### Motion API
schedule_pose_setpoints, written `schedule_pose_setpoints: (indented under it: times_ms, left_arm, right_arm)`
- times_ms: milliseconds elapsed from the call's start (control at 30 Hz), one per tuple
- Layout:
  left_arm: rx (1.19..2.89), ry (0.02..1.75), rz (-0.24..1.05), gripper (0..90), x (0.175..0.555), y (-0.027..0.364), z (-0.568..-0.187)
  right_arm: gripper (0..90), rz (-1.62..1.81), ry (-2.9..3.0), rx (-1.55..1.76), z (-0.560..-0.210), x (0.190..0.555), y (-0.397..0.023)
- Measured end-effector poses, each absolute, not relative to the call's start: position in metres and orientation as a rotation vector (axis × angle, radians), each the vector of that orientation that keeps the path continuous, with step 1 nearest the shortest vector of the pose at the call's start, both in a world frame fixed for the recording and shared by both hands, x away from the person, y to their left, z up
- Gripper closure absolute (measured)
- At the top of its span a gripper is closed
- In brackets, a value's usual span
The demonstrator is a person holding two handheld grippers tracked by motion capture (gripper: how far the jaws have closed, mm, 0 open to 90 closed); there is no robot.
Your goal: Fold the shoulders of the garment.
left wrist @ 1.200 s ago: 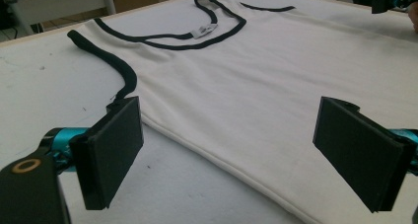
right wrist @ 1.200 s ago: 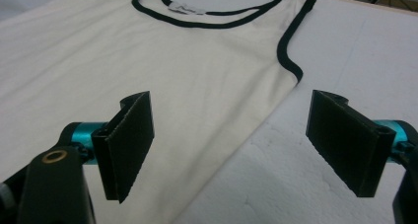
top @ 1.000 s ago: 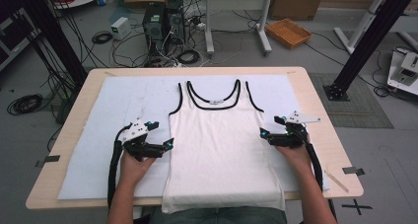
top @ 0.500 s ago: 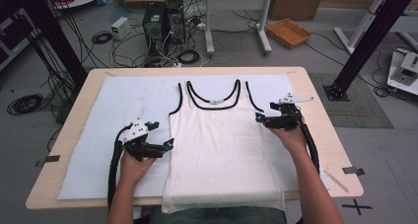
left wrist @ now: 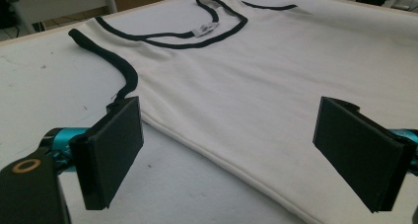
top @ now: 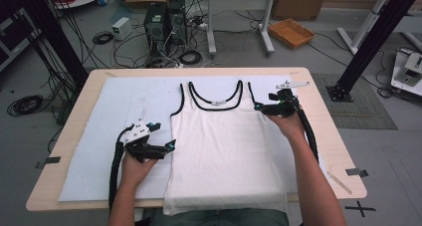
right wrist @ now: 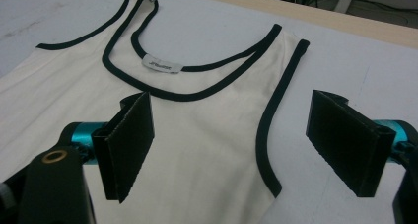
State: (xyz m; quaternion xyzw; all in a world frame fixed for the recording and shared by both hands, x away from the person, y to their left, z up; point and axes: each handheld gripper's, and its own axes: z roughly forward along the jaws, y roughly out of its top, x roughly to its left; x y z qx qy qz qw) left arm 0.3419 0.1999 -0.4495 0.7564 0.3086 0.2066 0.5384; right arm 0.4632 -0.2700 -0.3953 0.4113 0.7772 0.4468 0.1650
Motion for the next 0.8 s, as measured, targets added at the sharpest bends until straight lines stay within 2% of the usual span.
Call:
schedule_pose_setpoints:
  times_ms: [433, 800]
  left_arm:
    - [1.796, 0.739, 0.49, 11.7, 0.342, 0.201, -0.45]
    - [1.794, 0.738, 0.488, 11.7, 0.342, 0.201, -0.45]
  right_arm:
    - [18.6, 1.201, 2.262, 1.202, -0.386, 0.508, -0.248]
    - [18.6, 1.13, 2.301, 1.238, -0.394, 0.546, -0.229]
